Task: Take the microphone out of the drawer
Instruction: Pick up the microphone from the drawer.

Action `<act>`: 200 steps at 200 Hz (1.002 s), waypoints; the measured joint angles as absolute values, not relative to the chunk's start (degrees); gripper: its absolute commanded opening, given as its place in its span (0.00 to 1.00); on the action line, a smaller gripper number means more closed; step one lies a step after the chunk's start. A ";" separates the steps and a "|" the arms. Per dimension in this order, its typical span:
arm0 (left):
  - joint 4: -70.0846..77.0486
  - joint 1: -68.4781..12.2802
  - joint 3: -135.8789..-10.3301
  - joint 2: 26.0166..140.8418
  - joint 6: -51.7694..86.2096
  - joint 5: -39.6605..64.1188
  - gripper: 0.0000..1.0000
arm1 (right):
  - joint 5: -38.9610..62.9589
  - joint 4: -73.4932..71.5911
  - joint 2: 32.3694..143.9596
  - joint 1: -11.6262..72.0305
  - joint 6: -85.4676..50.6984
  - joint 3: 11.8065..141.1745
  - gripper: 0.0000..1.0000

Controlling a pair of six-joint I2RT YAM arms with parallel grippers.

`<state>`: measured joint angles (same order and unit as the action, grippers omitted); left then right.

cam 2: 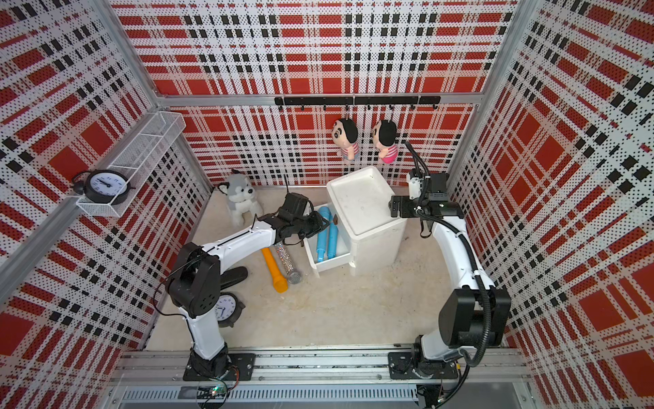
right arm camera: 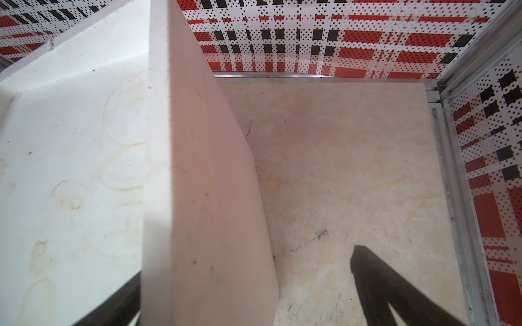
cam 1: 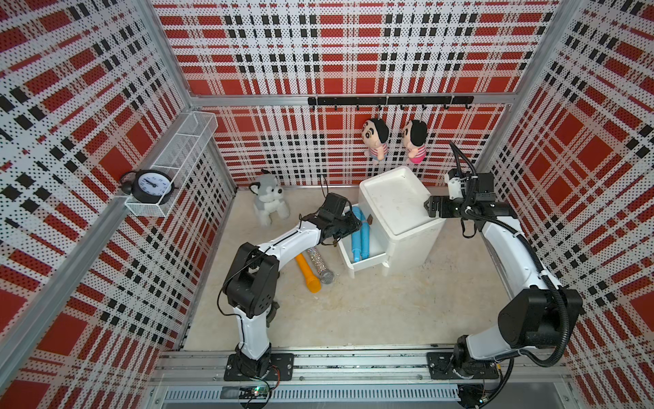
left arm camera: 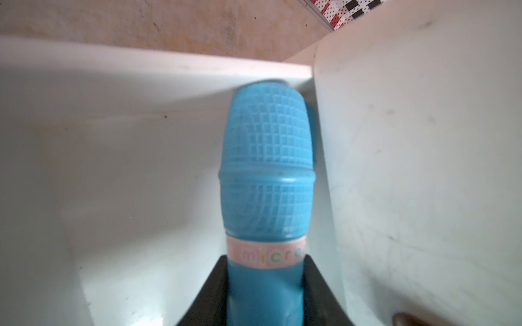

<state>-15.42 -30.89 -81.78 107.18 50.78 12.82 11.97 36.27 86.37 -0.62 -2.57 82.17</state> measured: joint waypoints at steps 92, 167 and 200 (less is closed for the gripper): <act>-11.70 -28.77 -81.43 103.37 53.34 19.49 0.00 | 9.56 36.75 86.06 2.31 -2.11 82.98 0.85; -12.05 -25.63 -79.46 96.14 51.13 20.36 0.00 | 6.33 41.63 89.60 6.00 -2.26 93.30 0.66; -13.78 -23.44 -78.26 94.37 48.66 20.10 0.00 | 4.97 44.01 91.85 6.31 -2.48 95.24 0.69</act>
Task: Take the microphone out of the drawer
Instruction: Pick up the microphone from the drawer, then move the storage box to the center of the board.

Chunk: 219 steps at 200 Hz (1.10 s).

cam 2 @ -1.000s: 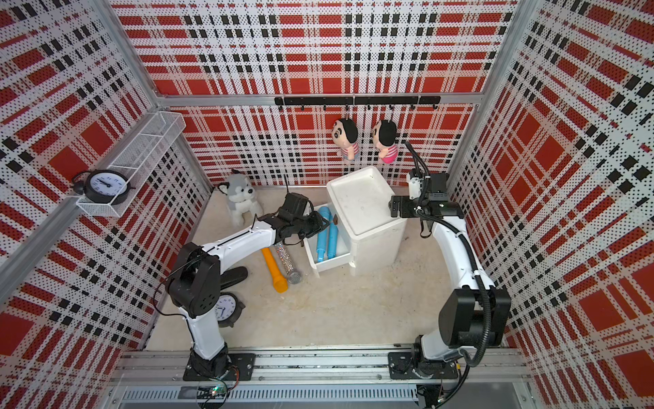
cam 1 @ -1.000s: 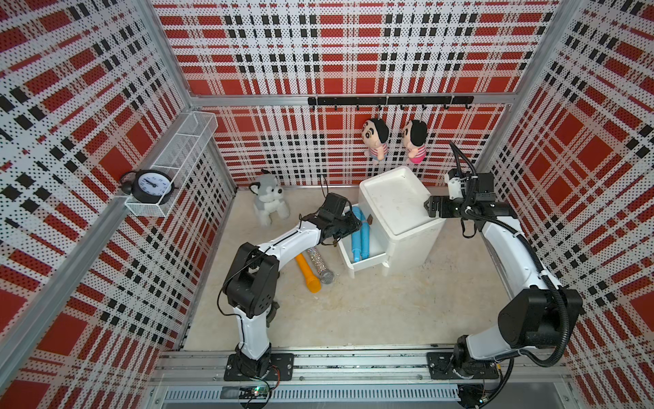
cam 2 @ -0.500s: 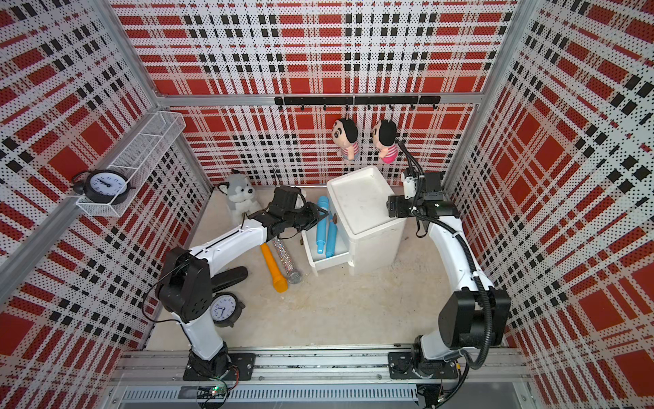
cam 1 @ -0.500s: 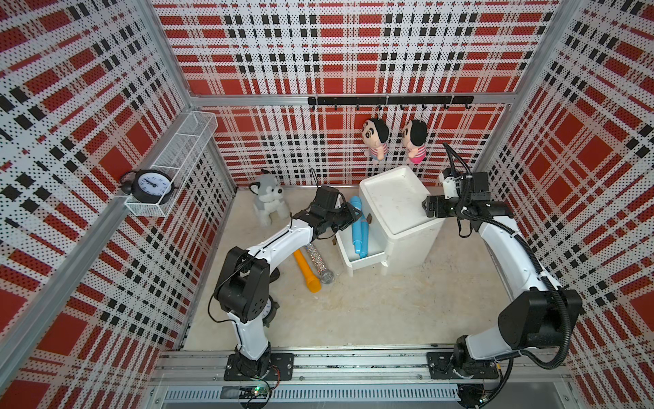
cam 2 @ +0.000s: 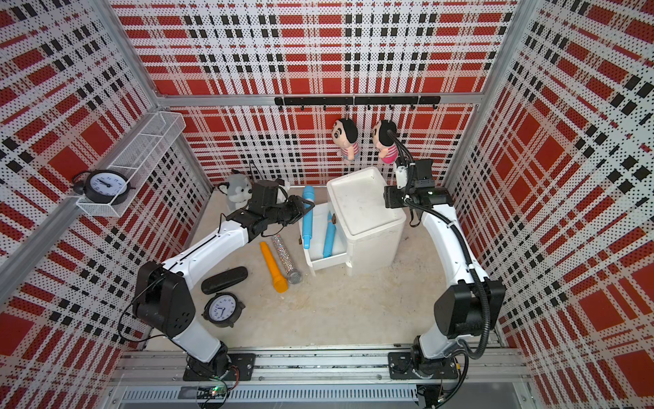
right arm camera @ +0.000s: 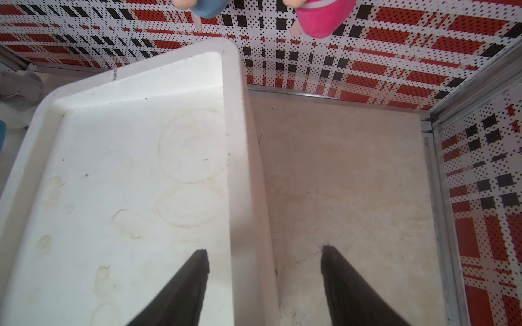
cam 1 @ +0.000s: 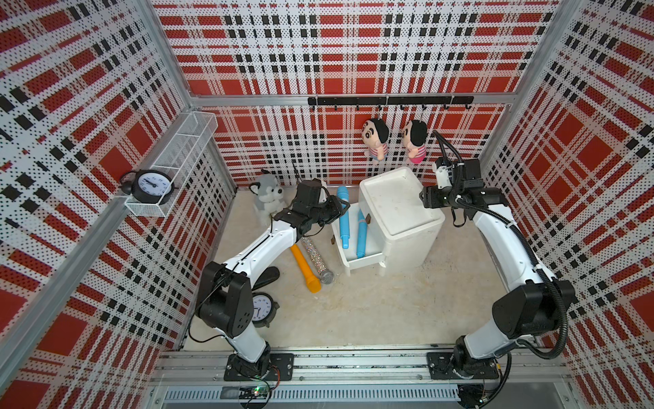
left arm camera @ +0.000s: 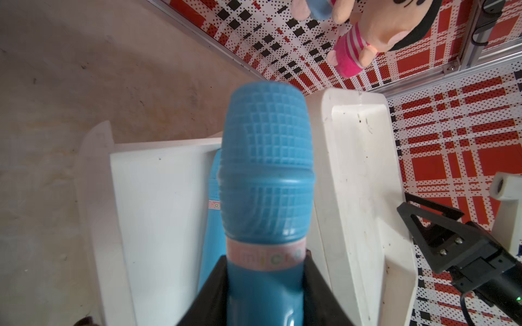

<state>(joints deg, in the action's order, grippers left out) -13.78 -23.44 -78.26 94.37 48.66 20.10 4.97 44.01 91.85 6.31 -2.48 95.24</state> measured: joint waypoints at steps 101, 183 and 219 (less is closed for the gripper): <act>-20.16 -10.59 -68.47 85.62 40.40 11.90 0.00 | 3.97 48.88 94.61 6.76 -1.83 98.32 0.29; -22.17 -9.56 -55.94 84.16 37.60 1.89 0.00 | 1.21 50.26 94.56 7.49 -0.23 98.63 0.08; -22.44 -9.91 -51.59 82.24 37.63 -2.24 0.00 | 1.06 49.65 94.08 7.51 0.03 97.91 0.04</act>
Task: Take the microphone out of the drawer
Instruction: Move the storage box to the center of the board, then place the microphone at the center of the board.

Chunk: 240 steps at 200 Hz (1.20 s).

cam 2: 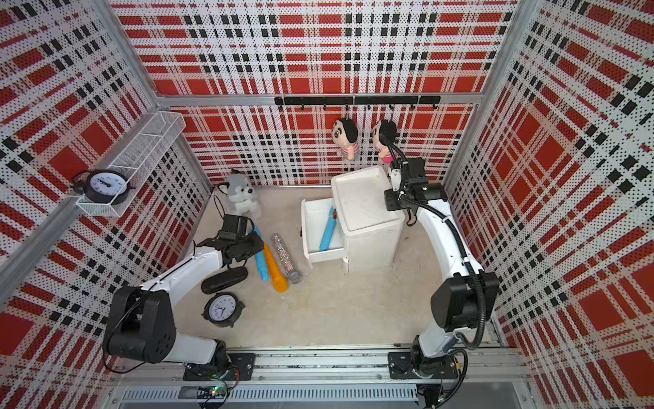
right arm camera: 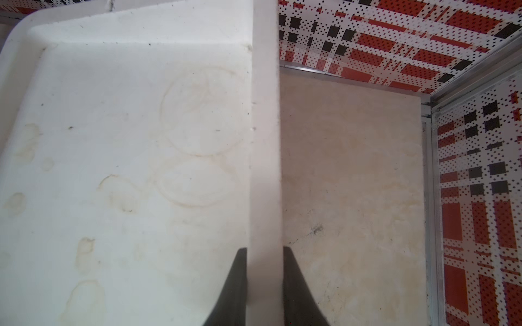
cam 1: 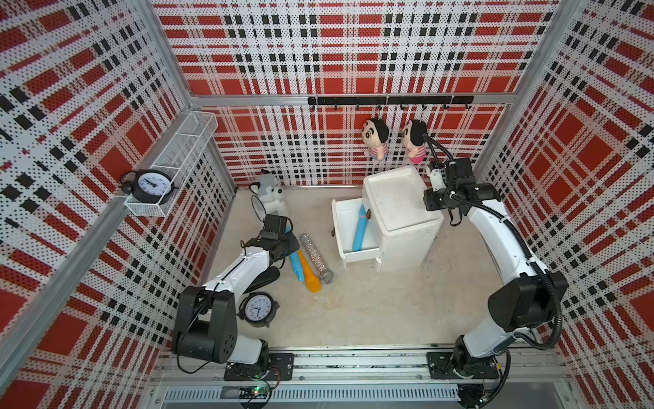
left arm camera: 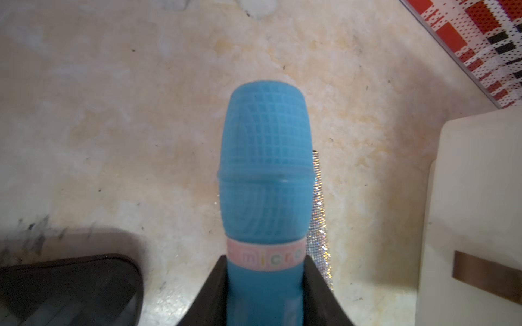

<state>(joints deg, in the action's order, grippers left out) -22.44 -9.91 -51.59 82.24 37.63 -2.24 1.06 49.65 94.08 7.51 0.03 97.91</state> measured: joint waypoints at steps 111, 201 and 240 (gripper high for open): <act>-20.78 -18.98 -42.92 82.52 41.39 -13.56 0.00 | -0.78 47.55 88.77 6.61 1.98 91.81 0.00; -16.16 -18.20 -39.13 85.01 44.53 -13.30 0.00 | 4.40 48.16 85.32 1.30 8.40 89.17 0.00; -13.85 -16.51 -38.74 85.49 45.19 -12.73 0.16 | 4.73 47.29 84.95 1.30 8.43 88.33 0.00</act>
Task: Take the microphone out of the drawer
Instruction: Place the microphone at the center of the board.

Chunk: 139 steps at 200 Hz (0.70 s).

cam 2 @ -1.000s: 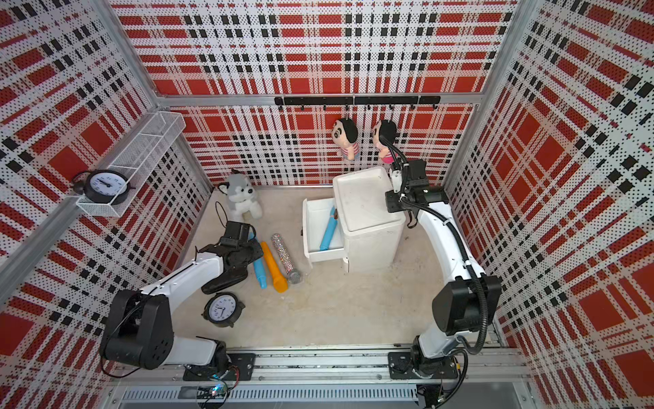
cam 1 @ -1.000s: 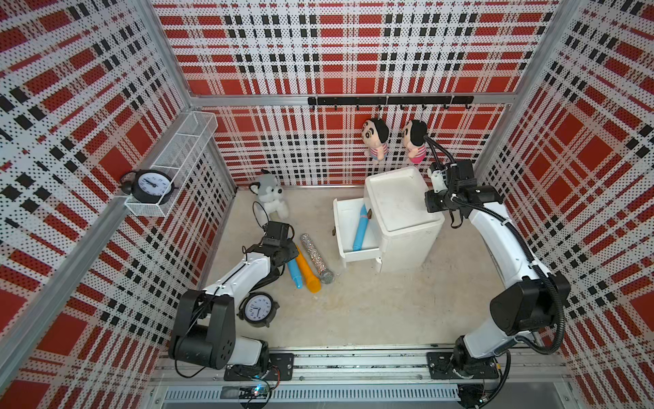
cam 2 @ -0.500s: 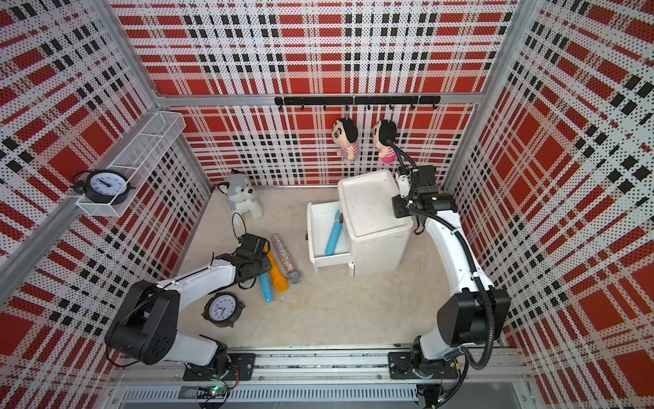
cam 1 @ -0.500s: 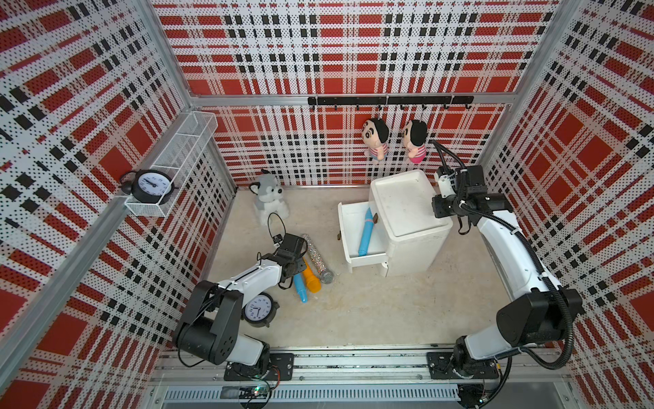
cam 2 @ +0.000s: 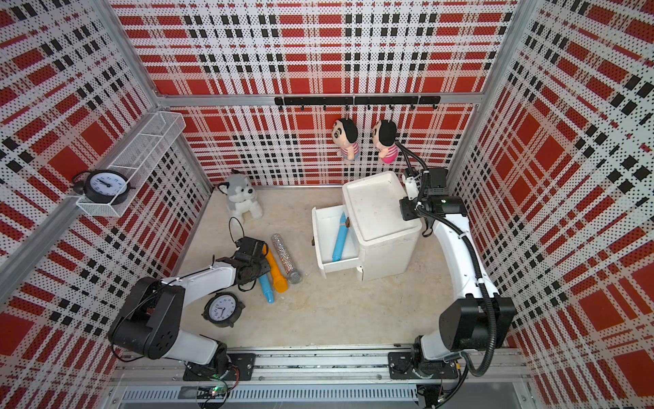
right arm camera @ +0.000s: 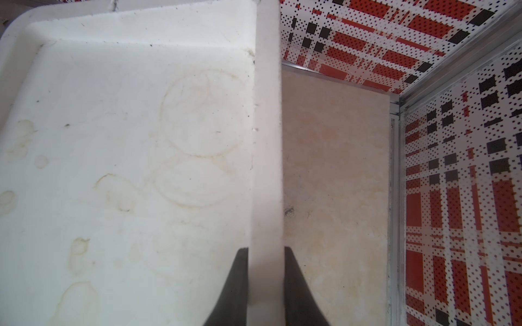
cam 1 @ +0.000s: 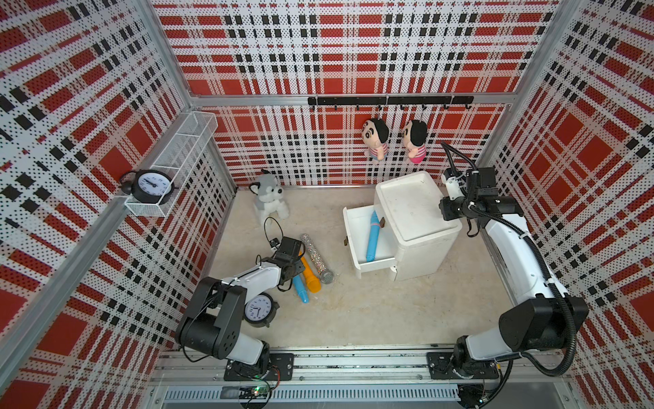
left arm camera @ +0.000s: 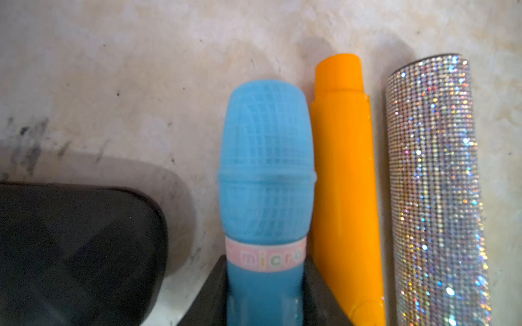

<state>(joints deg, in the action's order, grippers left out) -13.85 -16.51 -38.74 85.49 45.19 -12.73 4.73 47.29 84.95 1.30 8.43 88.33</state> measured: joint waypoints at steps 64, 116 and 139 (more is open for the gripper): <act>-12.16 -16.23 -38.63 86.02 45.19 -11.92 0.41 | 5.52 46.41 84.53 1.26 8.43 87.57 0.00; -12.23 -15.94 -38.61 86.02 45.10 -10.87 0.52 | 5.65 46.39 84.51 1.26 8.43 87.57 0.00; -12.23 -15.55 -38.61 86.02 44.97 -10.68 0.53 | 5.69 46.39 84.51 1.26 8.43 87.57 0.00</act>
<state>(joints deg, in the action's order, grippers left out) -12.23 -15.55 -38.61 86.02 44.97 -10.68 5.69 46.39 84.51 1.26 8.43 87.57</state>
